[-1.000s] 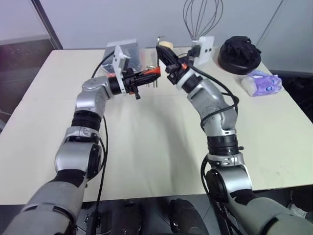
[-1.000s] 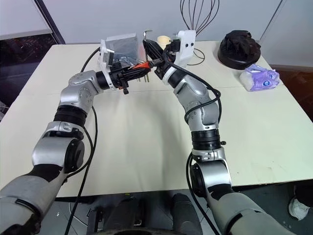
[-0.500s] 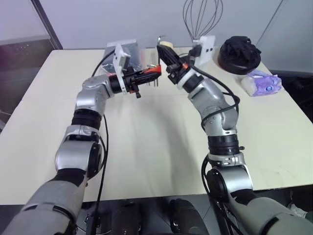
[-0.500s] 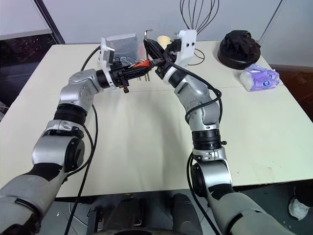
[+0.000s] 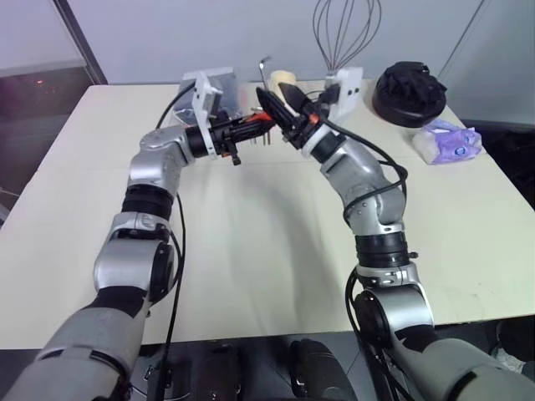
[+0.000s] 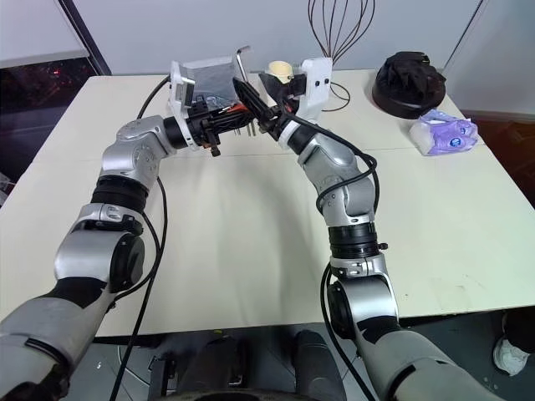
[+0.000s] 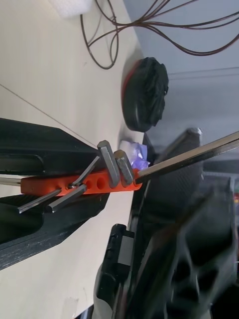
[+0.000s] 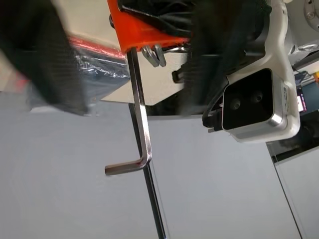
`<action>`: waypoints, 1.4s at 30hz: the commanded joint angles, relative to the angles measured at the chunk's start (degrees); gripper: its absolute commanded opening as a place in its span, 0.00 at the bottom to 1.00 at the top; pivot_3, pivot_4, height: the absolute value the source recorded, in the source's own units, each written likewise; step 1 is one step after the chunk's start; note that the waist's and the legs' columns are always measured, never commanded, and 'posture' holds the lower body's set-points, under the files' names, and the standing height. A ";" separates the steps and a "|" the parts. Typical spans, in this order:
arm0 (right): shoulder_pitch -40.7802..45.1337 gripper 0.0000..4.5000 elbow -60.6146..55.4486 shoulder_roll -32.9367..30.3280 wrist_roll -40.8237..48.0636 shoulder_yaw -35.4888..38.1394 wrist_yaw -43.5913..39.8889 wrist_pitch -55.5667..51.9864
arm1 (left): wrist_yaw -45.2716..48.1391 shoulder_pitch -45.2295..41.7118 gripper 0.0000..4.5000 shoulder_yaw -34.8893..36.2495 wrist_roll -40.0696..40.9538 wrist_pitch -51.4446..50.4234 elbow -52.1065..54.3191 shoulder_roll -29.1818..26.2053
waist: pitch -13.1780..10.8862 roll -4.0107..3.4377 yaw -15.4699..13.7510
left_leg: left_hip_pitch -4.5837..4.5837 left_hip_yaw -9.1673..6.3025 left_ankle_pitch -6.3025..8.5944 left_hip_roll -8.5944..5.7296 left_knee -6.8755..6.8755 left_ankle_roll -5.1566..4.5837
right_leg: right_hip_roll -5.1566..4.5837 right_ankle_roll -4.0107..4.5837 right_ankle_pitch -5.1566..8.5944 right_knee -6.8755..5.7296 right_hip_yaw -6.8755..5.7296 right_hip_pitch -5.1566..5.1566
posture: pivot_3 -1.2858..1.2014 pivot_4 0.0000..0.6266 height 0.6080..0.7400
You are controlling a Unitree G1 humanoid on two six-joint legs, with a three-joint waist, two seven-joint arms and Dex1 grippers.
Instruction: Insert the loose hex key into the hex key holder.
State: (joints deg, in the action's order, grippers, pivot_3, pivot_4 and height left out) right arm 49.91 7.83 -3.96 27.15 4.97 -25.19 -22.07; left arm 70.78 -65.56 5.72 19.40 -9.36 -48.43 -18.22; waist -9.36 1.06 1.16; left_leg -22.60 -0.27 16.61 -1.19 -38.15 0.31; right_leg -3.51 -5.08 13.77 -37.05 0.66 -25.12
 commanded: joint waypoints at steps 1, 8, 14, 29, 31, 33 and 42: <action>0.45 0.99 -2.06 -0.32 -0.04 0.19 -0.11 1.12 | 0.08 -1.93 0.00 1.13 0.68 1.24 0.96 -0.80 | 0.00 0.00 0.00 | 0.00 0.00 0.00 0.00 0.00 0.00 | 0.00 0.00 0.00 0.00 0.00 0.00 | 0.52 0.24 1.00; 0.60 0.99 -1.99 -0.13 -0.20 0.20 0.45 1.31 | 0.41 -1.38 0.00 0.56 0.20 1.39 1.28 -1.13 | 0.00 0.00 0.00 | 0.00 0.00 0.00 0.00 0.00 0.00 | 0.00 0.00 0.00 0.00 0.00 0.00 | 0.52 0.24 1.00; 1.22 0.99 -1.83 -0.02 -0.01 -0.03 0.47 0.87 | 1.42 -0.32 0.00 -0.86 -1.00 2.07 2.15 -1.45 | 0.00 0.00 0.00 | 0.00 0.00 0.00 0.00 0.00 0.00 | 0.00 0.00 0.00 0.00 0.00 0.00 | 0.52 0.24 1.00; 2.74 0.58 -0.09 0.09 0.41 -0.37 0.14 -1.29 | 1.73 0.73 0.00 -1.36 -1.40 2.36 3.12 -1.47 | 0.00 0.00 0.01 | 0.00 0.00 0.00 0.00 0.00 0.00 | 0.00 0.00 0.00 0.00 0.00 0.00 | 0.52 0.24 1.00; 2.68 0.36 -0.06 0.02 0.30 -0.40 0.31 -1.69 | 1.61 0.72 0.00 -1.26 -1.34 2.38 3.12 -1.46 | 0.00 0.00 0.01 | 0.00 0.00 0.00 0.00 0.00 0.00 | 0.00 0.00 0.00 0.00 0.00 0.00 | 0.52 0.24 1.00; 2.68 0.11 -0.05 -0.10 0.15 -0.45 0.37 -1.97 | 1.56 0.63 0.00 -1.22 -1.32 2.38 2.99 -1.47 | 0.00 0.00 0.01 | 0.00 0.00 0.00 0.00 0.00 0.00 | 0.00 0.00 0.00 0.00 0.00 0.00 | 0.52 0.24 1.00; 2.97 0.01 0.13 -0.16 0.01 0.03 0.70 -1.78 | 0.42 -0.17 0.00 -0.14 -0.73 2.26 2.05 -1.43 | 0.00 0.00 0.00 | 0.00 0.00 0.00 0.00 0.00 0.00 | 0.00 0.00 0.00 0.00 0.00 0.00 | 0.52 0.24 1.00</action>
State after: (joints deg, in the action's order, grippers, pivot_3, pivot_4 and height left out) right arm 51.05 8.78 -3.98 27.17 4.66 -24.67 -24.42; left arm 71.82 -63.86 4.05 17.55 -8.01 -47.51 -19.27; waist -9.36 1.06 1.17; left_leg -22.60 -0.26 16.61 -1.18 -38.15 0.31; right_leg -3.51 -5.08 13.77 -37.05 0.67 -25.13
